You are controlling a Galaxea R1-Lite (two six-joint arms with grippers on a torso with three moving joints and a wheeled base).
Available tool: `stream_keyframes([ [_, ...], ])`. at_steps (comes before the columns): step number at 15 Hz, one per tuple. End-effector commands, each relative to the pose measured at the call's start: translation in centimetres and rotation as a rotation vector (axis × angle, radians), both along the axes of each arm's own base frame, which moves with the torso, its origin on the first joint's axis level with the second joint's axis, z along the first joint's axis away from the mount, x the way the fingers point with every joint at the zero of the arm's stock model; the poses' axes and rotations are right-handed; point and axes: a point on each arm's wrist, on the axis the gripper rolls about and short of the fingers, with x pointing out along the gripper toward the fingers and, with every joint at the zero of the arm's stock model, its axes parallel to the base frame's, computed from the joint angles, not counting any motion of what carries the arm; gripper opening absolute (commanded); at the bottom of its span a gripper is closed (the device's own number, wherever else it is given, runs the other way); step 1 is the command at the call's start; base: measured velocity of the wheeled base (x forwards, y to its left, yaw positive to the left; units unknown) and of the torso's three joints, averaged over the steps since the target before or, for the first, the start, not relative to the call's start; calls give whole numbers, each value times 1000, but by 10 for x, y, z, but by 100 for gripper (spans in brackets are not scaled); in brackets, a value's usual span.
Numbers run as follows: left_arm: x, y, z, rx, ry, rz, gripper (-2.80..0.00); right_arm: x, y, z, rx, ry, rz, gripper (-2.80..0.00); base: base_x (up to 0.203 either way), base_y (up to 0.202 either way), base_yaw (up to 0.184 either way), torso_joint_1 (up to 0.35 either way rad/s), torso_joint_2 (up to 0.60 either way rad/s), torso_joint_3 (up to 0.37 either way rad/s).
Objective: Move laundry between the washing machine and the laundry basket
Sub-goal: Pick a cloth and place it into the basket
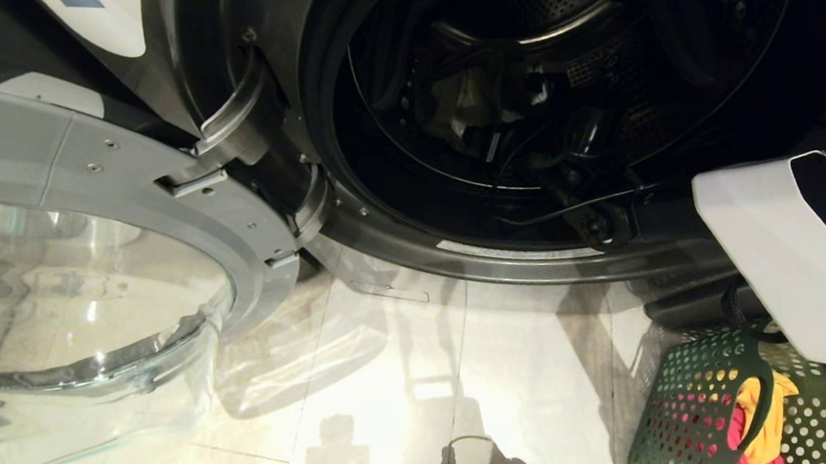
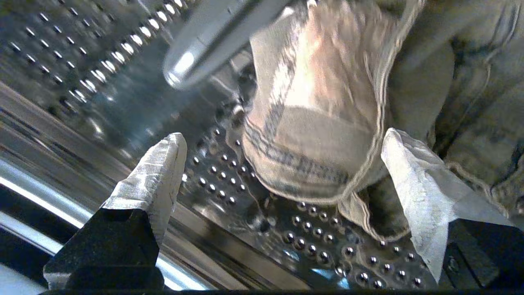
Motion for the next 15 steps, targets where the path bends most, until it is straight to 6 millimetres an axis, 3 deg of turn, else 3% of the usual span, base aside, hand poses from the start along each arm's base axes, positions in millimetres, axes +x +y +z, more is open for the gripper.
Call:
stream_keyframes([
  [1, 0, 0, 0, 0, 1, 0, -280, 10, -11, -12, -8, 19, -32, 0, 0, 0, 0, 0, 0, 0],
  [3, 0, 0, 0, -1, 1, 0, -280, 16, -21, -19, -20, 28, -59, 0, 0, 0, 0, 0, 0, 0],
  [15, 0, 0, 0, -3, 0, 0, -280, 13, -22, -11, -26, 3, -61, 0, 0, 0, 0, 0, 0, 0],
])
